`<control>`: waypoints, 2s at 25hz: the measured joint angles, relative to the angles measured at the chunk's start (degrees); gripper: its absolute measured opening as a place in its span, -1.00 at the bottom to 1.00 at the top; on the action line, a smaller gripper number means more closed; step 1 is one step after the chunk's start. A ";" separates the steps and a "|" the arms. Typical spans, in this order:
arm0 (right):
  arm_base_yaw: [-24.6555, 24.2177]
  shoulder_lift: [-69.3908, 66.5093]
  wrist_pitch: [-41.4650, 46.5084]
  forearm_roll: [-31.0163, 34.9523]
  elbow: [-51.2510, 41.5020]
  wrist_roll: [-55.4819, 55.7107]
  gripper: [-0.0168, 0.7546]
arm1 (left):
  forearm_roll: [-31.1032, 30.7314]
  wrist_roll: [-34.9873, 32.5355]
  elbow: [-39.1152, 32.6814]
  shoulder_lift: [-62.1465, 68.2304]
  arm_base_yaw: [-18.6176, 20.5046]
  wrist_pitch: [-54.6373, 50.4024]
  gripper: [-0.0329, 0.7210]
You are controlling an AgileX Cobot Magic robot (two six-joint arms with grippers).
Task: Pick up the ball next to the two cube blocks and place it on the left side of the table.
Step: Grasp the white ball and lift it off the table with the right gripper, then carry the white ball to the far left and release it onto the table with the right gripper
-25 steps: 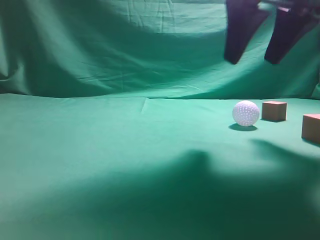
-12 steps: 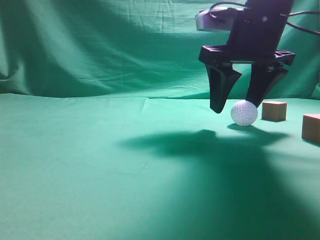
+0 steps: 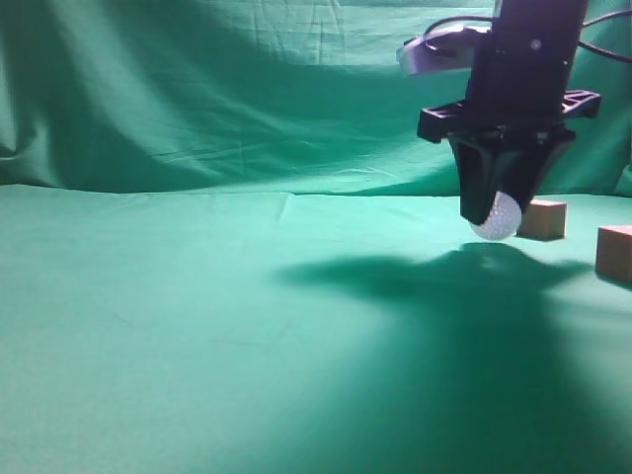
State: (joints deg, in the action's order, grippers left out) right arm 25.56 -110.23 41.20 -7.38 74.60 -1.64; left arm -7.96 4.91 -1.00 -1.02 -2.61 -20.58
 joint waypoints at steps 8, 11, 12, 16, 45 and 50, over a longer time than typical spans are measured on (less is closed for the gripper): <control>6.32 -0.14 3.68 11.86 17.86 -1.34 -0.13 | 0.00 0.00 0.00 0.00 0.00 0.00 -0.91; 11.58 -1.62 -1.01 20.21 23.68 -6.42 -0.13 | 0.00 0.00 0.00 0.00 0.00 0.00 -0.91; 13.47 -2.78 -3.41 22.84 25.05 -8.44 -0.13 | 0.00 0.00 0.00 0.00 0.00 0.00 -0.91; 20.12 -10.80 -11.71 28.61 32.57 -13.32 -0.13 | 0.00 0.00 0.00 0.00 0.00 0.00 -0.91; 26.58 -41.81 -22.97 34.24 56.33 -23.97 0.60 | 0.00 0.00 0.00 0.00 0.00 0.00 -0.91; 24.92 -34.80 -11.80 33.34 59.35 -23.97 0.60 | 0.00 0.00 0.00 0.00 0.00 0.00 -0.91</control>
State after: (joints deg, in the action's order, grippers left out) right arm 50.48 -145.03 29.40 25.95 133.95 -25.61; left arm -7.96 4.91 -1.00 -1.02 -2.61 -20.58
